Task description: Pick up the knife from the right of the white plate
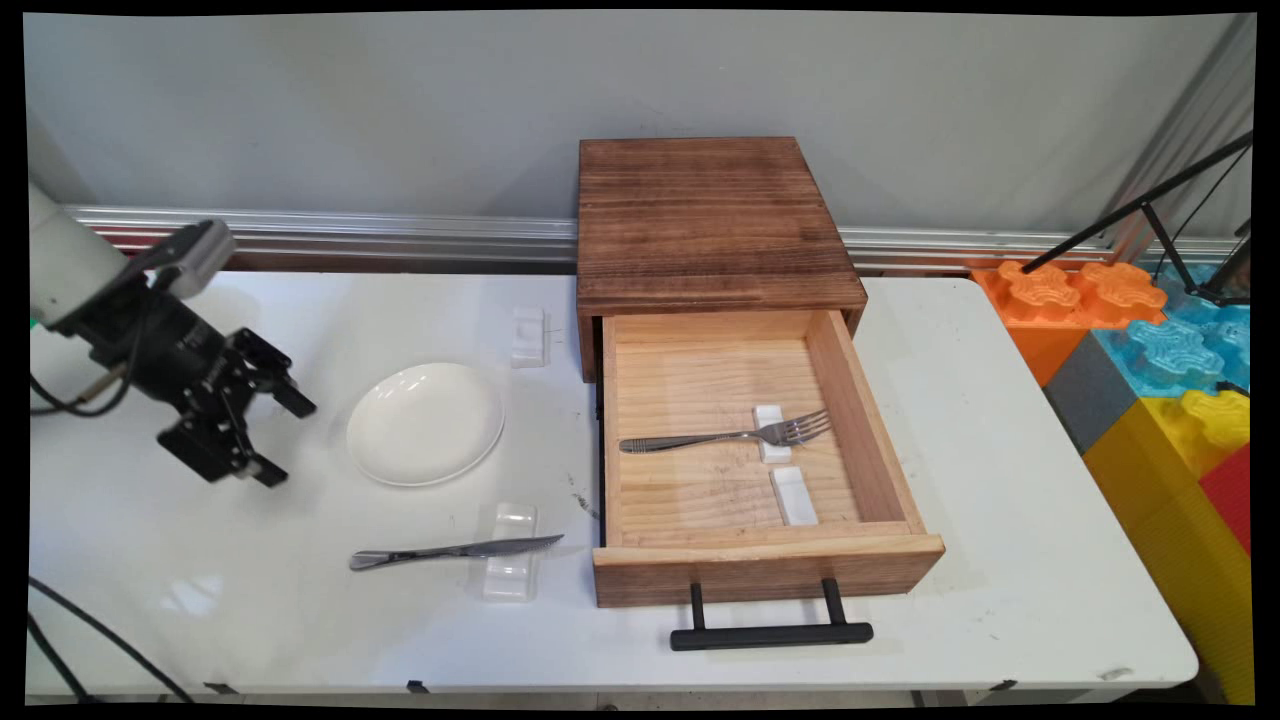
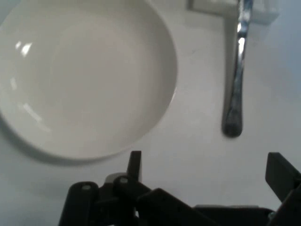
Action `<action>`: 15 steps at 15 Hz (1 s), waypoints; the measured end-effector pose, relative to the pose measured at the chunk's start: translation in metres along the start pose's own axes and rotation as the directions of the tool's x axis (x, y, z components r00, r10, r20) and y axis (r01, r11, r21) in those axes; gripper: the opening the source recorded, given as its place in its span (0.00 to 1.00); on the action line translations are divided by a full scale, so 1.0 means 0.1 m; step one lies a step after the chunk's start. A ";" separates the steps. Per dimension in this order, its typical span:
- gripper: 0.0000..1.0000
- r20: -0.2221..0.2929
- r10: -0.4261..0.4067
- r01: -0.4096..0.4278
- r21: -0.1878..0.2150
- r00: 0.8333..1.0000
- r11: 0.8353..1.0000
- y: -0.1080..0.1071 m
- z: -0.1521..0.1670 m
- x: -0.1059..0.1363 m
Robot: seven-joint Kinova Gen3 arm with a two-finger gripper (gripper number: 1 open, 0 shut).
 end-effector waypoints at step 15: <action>1.00 -0.122 0.019 -0.023 -0.028 0.992 0.999 0.47 0.78 0.10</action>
